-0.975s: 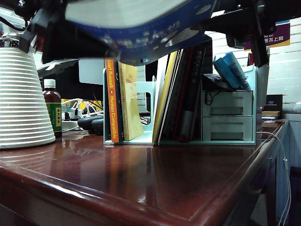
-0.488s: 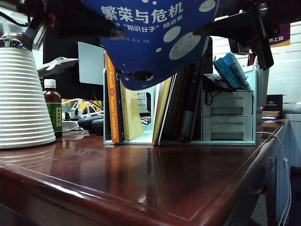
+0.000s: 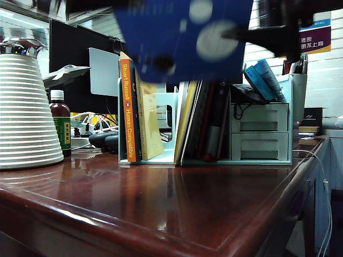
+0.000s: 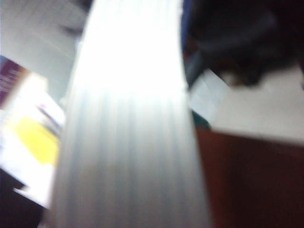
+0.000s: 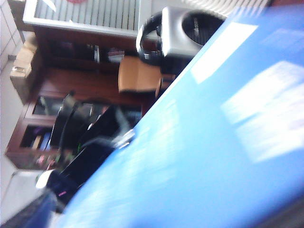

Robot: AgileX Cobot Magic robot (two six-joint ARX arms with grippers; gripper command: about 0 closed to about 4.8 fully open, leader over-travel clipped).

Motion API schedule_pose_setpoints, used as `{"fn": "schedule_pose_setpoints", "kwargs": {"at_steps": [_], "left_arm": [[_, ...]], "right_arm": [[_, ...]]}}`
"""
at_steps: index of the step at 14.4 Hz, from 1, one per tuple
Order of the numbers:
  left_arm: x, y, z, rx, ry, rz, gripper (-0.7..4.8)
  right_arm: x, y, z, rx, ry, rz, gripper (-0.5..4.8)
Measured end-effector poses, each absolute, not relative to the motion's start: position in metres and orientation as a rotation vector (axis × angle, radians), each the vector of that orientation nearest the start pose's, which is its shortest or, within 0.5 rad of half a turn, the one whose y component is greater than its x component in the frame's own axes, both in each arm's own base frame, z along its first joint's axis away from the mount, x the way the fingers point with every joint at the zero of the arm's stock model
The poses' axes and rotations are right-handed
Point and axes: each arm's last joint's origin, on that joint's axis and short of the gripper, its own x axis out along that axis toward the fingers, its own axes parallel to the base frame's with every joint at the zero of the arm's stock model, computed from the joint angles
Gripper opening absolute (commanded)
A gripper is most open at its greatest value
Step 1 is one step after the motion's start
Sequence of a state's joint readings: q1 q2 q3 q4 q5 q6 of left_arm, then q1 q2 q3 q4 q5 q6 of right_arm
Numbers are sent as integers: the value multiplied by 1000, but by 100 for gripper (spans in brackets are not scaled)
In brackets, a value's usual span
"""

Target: Pick up the blue book and put it on the bookshelf.

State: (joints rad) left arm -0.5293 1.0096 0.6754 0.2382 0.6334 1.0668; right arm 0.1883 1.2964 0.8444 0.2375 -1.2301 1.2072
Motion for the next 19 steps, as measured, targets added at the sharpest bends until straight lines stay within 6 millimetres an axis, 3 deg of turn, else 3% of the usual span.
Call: {"fn": "schedule_pose_setpoints", "kwargs": {"at_steps": [3, 7, 11, 14, 16, 19], "left_arm": [[174, -121, 316, 812, -612, -1030, -6], [170, -117, 331, 673, -617, -911, -6], [172, -105, 353, 154, -543, -562, -6], [172, -100, 358, -79, -523, -482, -6], [187, -110, 345, -76, -409, -539, -6], [206, -123, 363, -76, -414, -584, -6]], "right_arm": [[260, 57, 298, 1107, 936, 1068, 479], [250, 29, 329, 1045, 614, 980, 479], [239, 22, 347, 1010, 446, 937, 479], [239, 22, 347, 1009, 444, 937, 479], [239, 24, 347, 1008, 447, 942, 479], [239, 24, 347, 1008, 447, 943, 479]]}}
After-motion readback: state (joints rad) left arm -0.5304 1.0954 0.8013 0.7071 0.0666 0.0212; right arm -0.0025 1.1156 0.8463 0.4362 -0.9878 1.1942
